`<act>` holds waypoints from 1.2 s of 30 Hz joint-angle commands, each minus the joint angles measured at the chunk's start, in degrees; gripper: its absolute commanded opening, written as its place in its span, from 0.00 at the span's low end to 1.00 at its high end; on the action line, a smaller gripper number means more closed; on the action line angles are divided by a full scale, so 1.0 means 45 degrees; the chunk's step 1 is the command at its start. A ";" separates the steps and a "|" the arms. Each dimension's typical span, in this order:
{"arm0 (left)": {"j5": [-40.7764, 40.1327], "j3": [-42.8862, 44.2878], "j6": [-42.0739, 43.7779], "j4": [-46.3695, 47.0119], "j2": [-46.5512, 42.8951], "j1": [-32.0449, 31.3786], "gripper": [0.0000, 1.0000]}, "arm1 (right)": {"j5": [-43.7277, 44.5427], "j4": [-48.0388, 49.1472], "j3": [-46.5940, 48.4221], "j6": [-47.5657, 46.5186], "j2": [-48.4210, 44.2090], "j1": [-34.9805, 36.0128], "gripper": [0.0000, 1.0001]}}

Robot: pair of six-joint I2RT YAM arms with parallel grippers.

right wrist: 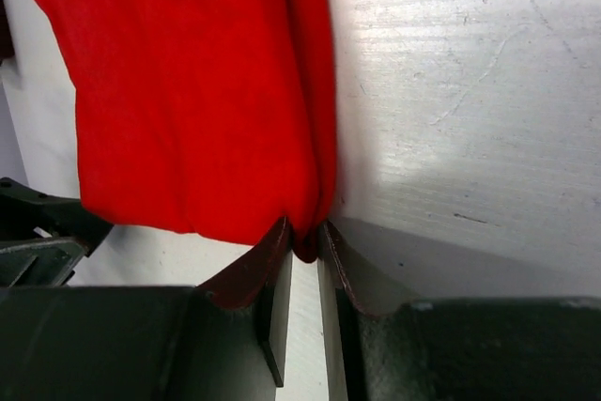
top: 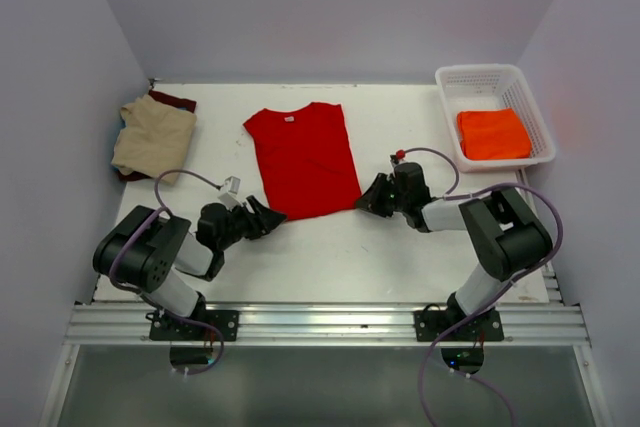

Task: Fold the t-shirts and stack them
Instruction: Grab one side of the 2/3 rectangular tshirt with both arms

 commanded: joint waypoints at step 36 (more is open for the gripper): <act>-0.0740 0.0010 0.0225 -0.0947 0.3204 0.0124 0.00 | 0.0725 -0.0507 -0.1061 -0.0959 -0.0163 0.0000 0.00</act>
